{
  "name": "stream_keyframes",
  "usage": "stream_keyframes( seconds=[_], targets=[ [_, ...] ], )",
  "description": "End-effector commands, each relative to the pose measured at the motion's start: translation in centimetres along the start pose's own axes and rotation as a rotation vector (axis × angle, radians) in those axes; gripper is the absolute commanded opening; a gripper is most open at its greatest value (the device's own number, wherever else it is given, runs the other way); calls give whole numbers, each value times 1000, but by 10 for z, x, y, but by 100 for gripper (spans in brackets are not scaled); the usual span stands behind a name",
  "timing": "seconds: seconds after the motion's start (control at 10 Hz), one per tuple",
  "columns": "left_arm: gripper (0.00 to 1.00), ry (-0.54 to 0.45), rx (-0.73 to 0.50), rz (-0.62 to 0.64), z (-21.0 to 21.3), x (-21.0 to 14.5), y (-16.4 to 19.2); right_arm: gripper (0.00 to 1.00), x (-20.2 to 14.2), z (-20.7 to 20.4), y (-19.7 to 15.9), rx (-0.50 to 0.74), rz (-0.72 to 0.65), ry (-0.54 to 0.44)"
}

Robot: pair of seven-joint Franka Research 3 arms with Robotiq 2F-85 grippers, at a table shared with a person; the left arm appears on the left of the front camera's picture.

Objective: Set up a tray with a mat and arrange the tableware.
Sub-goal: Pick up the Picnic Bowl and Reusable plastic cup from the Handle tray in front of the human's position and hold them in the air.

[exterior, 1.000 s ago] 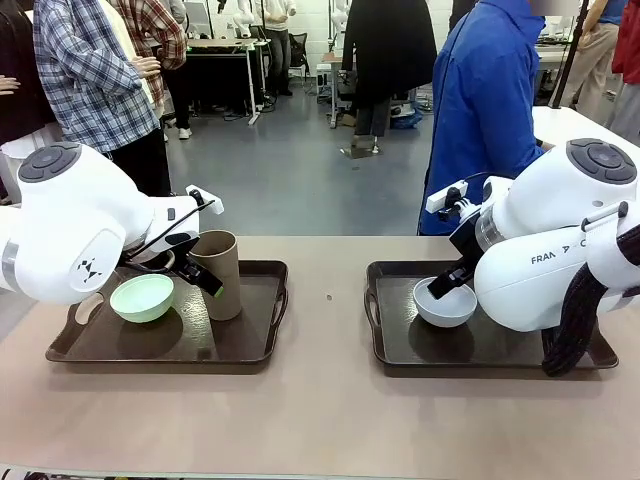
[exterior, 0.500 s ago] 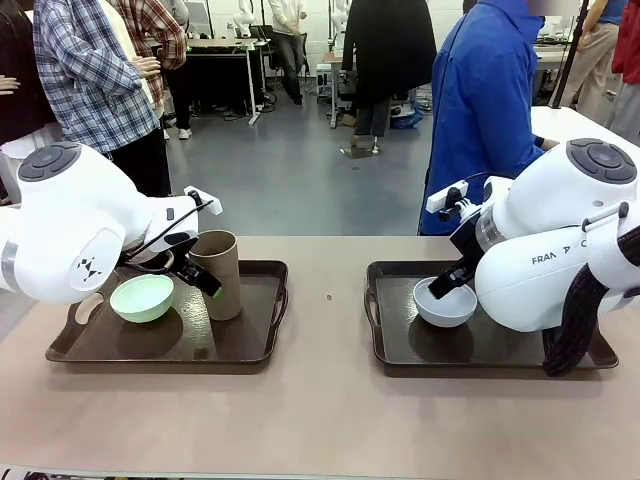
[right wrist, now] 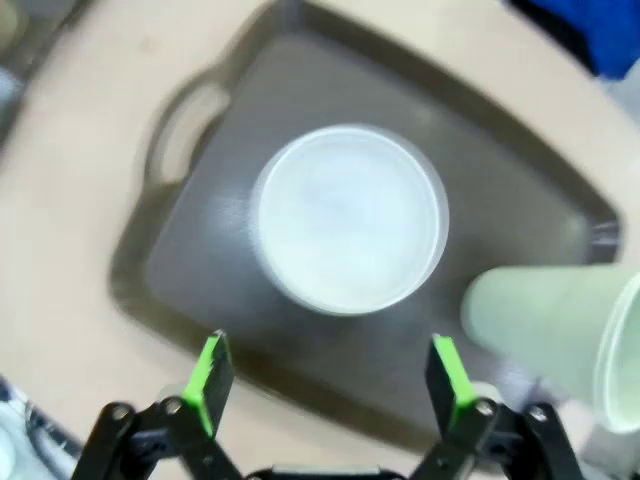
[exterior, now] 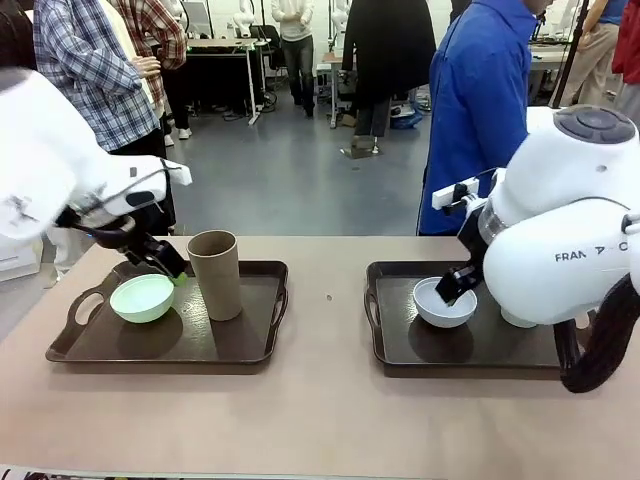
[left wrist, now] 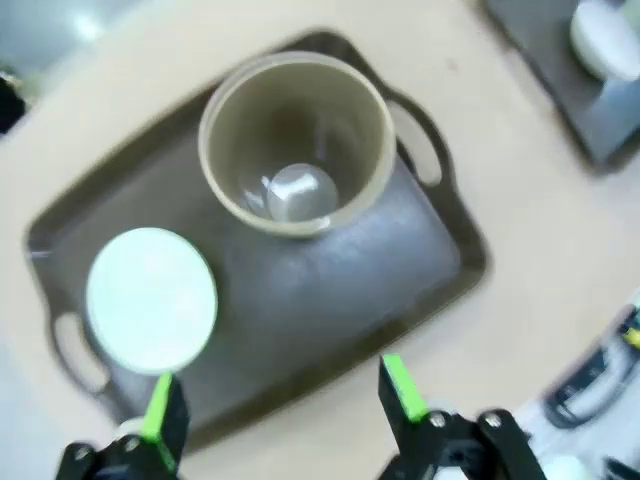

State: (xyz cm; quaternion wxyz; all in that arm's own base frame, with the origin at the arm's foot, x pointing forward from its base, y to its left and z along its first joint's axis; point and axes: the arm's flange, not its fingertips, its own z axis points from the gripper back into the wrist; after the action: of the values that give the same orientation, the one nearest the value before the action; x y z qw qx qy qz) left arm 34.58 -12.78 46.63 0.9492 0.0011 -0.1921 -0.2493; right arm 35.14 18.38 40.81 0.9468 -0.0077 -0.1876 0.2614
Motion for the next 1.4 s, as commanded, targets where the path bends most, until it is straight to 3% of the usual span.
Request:
stream_keyframes(
  seconds=[0.0,0.2,0.4,0.5,0.7,0.8,1.1,1.2,1.3],
  targets=[
    [100,10,-74,24,25,-129,-30,100,-171,11,40,168,-70,128],
    [100,34,-151,51,25,-152,-27,100,-218,9,36,215,-179,228],
    [100,120,-299,93,12,-143,-5,100,-217,24,-8,266,-261,158],
    [100,156,-426,117,10,-141,17,100,-219,29,-49,356,-314,95],
    [100,135,-601,193,11,-152,76,100,-252,40,-110,473,-393,-78],
    [100,90,-691,248,9,-164,107,100,-276,46,-131,549,-398,-174],
    [100,-211,-926,457,2,-218,167,100,-336,41,-185,804,-392,-390],
    [100,-290,-1002,516,-8,-230,174,100,-347,34,-198,882,-393,-488],
    [100,-374,-1068,569,-12,-245,177,100,-353,23,-204,934,-412,-493]
  ],
)
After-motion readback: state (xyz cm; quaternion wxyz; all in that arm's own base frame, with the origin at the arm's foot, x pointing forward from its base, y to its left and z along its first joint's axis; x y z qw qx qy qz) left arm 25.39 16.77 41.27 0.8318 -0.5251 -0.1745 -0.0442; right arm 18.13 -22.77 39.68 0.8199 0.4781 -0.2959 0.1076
